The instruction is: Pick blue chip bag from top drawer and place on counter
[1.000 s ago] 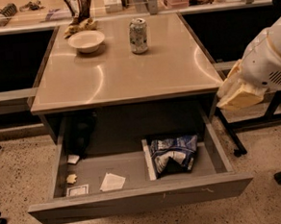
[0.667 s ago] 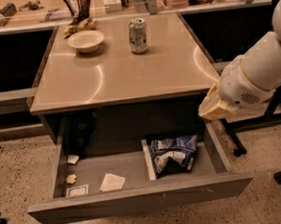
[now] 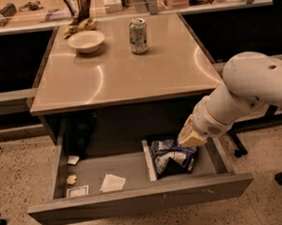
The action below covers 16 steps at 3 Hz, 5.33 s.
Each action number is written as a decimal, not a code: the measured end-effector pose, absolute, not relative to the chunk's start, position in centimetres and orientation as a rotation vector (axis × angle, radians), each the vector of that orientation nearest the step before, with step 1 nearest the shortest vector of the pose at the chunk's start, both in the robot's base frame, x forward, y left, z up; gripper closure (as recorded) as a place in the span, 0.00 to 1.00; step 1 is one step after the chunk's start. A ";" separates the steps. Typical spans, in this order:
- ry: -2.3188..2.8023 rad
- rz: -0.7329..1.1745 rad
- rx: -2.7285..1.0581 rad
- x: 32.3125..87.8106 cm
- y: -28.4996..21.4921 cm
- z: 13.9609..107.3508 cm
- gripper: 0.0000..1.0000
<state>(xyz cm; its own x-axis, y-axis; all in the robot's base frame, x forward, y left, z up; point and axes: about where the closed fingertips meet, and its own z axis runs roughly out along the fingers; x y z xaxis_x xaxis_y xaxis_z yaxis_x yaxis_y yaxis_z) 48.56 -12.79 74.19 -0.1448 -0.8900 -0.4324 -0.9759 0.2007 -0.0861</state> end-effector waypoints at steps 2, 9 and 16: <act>2.038 0.225 -1.811 47.9 -12.6 74.1 0.81; 1.966 0.186 -1.856 52.5 -13.8 63.1 0.16; 1.907 0.058 -1.804 53.3 -12.1 87.7 1.00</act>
Offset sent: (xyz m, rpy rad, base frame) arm -0.0150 0.0018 -0.0013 -0.1030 -0.1232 0.1162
